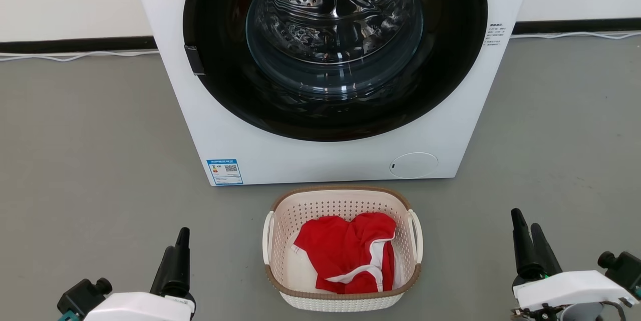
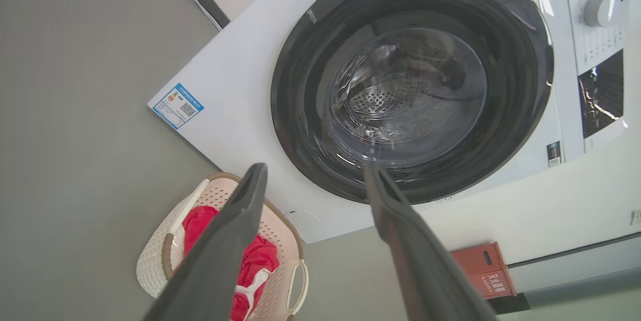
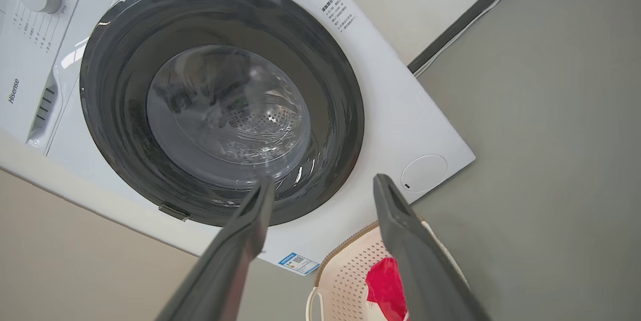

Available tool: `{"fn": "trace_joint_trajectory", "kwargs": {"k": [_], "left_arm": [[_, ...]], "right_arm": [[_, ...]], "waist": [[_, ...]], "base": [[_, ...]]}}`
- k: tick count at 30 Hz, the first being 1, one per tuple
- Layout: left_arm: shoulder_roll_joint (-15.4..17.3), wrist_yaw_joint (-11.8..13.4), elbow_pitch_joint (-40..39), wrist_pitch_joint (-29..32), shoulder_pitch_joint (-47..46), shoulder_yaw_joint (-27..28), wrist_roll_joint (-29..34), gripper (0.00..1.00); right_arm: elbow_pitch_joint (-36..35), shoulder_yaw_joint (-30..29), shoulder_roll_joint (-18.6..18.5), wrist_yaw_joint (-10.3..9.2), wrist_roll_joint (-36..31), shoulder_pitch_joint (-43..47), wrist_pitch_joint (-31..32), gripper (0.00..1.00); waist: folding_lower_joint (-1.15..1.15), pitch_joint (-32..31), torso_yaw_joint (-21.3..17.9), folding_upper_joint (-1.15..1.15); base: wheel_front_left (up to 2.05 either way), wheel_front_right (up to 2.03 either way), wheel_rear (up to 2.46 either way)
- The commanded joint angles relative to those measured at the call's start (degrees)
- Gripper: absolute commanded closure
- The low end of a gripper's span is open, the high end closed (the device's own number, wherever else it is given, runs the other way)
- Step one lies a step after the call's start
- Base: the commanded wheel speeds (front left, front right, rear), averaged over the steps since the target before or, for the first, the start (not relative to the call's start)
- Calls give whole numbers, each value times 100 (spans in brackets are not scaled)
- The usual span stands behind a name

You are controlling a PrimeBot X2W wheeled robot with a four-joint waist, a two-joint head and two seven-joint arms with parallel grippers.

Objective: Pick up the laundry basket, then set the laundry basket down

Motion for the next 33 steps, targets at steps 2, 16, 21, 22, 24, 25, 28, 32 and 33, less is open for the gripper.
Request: {"fn": "trace_joint_trajectory", "kwargs": {"k": [2,16,21,22,24,25,28,32,33], "left_arm": [[66,-21,-166,-94,-185,52,293,0],[136,-26,-237,-329,-165,-12,1348,0],[163,-28,-249,-413,-150,-30,1701,0],[169,-28,-256,-430,-149,-32,1777,0],[177,-29,-266,-463,-144,-35,1916,0],[186,-29,-265,-480,-142,-39,1986,0],[204,-30,-262,-531,-140,-55,2193,0],[223,-32,-263,-598,-147,-74,2467,0],[228,-32,-263,-614,-149,-76,2533,0]], "right_arm": [[-158,73,-108,21,-382,-252,-117,0],[-76,164,-188,26,-1535,-325,-352,0],[-61,198,-211,28,-1920,-326,-436,0],[-61,202,-214,28,-1999,-326,-453,0],[-60,211,-220,29,-2154,-328,-487,0],[-59,214,-222,29,-2231,-330,-504,0],[-59,219,-224,30,-2456,-337,-554,0],[-53,207,-215,32,-2741,-345,-621,0],[-49,201,-213,32,-2810,-349,-638,0]], "waist": [[-1,-2,2,0],[-1,-5,8,0],[-1,-8,3,0],[-1,-6,1,0],[-1,-4,-4,0],[-1,-1,-7,0],[-1,10,-10,0],[-1,30,-8,0],[-1,33,-8,0]], "base": [[0,0,0],[0,0,0],[0,0,0],[0,0,0],[0,0,0],[0,0,0],[0,0,0],[0,0,0],[0,0,0]]}}
